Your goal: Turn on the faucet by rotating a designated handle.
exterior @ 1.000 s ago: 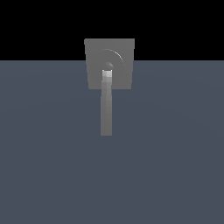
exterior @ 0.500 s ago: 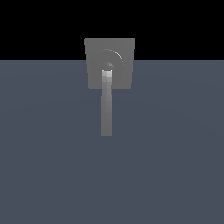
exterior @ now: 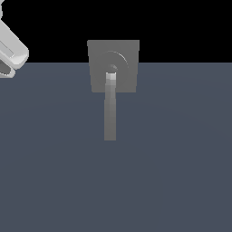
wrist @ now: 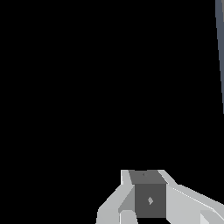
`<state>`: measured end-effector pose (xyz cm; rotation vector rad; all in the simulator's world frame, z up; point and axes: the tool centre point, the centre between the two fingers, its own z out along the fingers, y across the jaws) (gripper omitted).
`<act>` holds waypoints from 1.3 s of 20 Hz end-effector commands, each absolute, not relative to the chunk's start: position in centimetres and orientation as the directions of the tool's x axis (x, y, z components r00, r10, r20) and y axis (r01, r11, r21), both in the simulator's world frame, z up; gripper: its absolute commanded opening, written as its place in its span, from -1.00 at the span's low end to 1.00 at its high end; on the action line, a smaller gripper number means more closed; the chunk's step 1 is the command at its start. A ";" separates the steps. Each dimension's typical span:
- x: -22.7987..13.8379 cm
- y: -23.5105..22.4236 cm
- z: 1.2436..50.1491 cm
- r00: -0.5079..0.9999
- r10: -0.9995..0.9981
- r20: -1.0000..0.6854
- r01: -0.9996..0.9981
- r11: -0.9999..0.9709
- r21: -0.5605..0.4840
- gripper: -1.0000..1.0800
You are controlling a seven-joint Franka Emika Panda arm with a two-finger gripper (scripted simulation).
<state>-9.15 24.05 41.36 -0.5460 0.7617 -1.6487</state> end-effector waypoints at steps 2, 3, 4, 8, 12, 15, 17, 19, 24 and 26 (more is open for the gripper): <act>-7.6 23.5 36.2 -0.275 -0.943 0.188 0.563 -0.317 -0.763 -1.00; -7.3 23.2 34.7 -0.288 -0.923 0.255 0.530 -0.375 -0.760 -1.00; -6.9 22.8 33.2 -0.297 -0.900 0.320 0.496 -0.432 -0.753 -1.00; -6.0 20.7 27.2 -0.308 -0.765 0.566 0.353 -0.644 -0.679 -1.00; -5.6 17.7 21.2 -0.268 -0.578 0.771 0.208 -0.816 -0.539 -1.00; -5.8 15.2 17.2 -0.214 -0.432 0.876 0.118 -0.902 -0.415 -1.00; -6.1 13.6 15.0 -0.174 -0.343 0.923 0.072 -0.939 -0.336 -1.00; -6.4 12.2 13.1 -0.134 -0.265 0.955 0.035 -0.964 -0.263 -1.00; -7.3 9.4 9.8 -0.050 -0.121 0.991 -0.022 -0.992 -0.122 -1.00; -7.6 8.6 9.0 -0.027 -0.084 0.996 -0.034 -0.996 -0.085 -1.00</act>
